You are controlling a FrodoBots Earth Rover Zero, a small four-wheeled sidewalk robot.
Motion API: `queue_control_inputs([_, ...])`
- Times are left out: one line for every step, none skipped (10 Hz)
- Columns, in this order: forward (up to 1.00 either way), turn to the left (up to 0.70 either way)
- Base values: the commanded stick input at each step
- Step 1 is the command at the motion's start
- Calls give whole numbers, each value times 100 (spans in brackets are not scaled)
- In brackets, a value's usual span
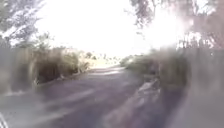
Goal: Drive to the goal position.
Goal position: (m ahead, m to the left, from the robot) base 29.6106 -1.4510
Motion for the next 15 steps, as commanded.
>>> queue_control_inputs([85, -34])
queue_control_inputs([85, -34])
queue_control_inputs([85, -26])
queue_control_inputs([85, -14])
queue_control_inputs([85, -3])
queue_control_inputs([85, 2])
queue_control_inputs([85, 2])
queue_control_inputs([85, 2])
queue_control_inputs([85, -10])
queue_control_inputs([85, -23])
queue_control_inputs([85, -33])
queue_control_inputs([85, -27])
queue_control_inputs([85, -20])
queue_control_inputs([85, 2])
queue_control_inputs([85, 2])
